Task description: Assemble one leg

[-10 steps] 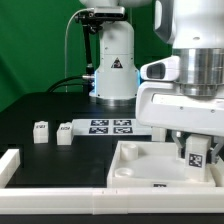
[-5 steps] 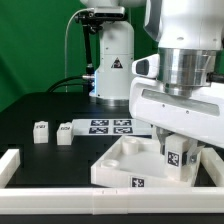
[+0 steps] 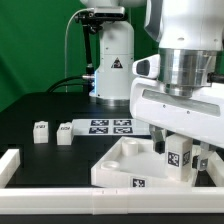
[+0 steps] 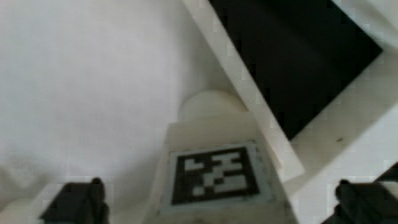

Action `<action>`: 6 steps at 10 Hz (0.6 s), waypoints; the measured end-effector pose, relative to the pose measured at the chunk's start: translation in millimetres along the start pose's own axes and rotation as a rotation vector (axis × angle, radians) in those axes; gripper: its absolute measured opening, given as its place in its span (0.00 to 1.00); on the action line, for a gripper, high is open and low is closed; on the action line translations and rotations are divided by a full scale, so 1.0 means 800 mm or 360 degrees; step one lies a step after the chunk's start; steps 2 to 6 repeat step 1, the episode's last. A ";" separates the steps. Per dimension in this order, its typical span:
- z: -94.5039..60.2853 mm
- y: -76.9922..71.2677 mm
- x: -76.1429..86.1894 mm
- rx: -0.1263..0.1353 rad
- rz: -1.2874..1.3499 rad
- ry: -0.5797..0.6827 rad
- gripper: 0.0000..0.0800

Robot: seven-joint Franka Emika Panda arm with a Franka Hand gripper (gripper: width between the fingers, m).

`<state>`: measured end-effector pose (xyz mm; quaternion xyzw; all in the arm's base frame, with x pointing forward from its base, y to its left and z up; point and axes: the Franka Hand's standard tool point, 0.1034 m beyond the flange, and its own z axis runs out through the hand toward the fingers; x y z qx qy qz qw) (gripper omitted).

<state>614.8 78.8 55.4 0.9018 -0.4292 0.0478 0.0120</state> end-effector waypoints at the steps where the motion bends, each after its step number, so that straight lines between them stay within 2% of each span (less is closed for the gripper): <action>1: 0.000 0.000 0.000 0.0000 0.0000 0.0000 0.81; 6: 0.000 0.000 0.000 0.0000 0.0000 0.0000 0.81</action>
Offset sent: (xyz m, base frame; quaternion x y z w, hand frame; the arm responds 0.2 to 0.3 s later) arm 0.0000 0.0000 0.0000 0.0000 0.0000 0.0000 1.0000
